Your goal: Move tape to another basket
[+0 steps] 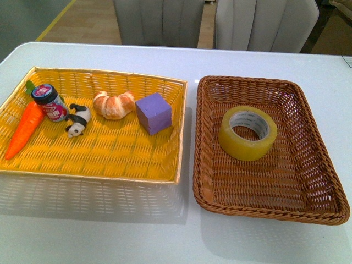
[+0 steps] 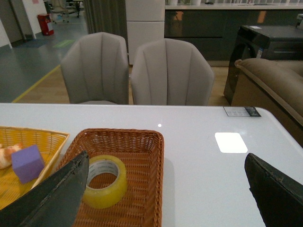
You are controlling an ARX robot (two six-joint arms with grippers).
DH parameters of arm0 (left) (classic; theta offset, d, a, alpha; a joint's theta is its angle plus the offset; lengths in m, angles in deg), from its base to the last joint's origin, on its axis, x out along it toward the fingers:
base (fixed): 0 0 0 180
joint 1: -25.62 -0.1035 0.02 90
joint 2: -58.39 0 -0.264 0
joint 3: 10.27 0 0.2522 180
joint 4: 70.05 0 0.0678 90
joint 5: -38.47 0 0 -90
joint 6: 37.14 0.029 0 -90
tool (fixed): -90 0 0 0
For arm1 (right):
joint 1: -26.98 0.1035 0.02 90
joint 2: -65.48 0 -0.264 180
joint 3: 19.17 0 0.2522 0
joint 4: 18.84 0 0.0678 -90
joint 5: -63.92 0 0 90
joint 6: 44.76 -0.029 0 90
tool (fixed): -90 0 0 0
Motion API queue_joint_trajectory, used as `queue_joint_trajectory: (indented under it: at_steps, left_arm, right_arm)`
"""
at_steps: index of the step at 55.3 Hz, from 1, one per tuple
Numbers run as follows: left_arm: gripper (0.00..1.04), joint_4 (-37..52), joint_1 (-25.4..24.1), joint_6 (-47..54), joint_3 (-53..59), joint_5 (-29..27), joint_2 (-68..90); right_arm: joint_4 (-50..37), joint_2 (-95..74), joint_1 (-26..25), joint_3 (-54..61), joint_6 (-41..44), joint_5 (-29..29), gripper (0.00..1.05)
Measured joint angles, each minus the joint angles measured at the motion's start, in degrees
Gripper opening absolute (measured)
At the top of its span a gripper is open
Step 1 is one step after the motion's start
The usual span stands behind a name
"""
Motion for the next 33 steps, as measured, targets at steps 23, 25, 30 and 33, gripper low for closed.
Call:
queue_joint_trajectory:
  at_steps: [23, 25, 30, 33]
  left_arm:
    - [0.5, -0.1, 0.0, 0.0, 0.0, 0.0, -0.1]
    - [0.55, -0.1, 0.0, 0.0, 0.0, 0.0, -0.1]
    - [0.73, -0.1, 0.0, 0.0, 0.0, 0.0, -0.1]
    - [0.84, -0.1, 0.0, 0.0, 0.0, 0.0, -0.1]
  right_arm:
    - [0.0, 0.0, 0.0, 0.0, 0.0, 0.0, 0.96]
    - [0.0, 0.0, 0.0, 0.0, 0.0, 0.0, 0.96]
    - [0.0, 0.0, 0.0, 0.0, 0.0, 0.0, 0.96]
    - [0.0, 0.0, 0.0, 0.0, 0.0, 0.0, 0.96]
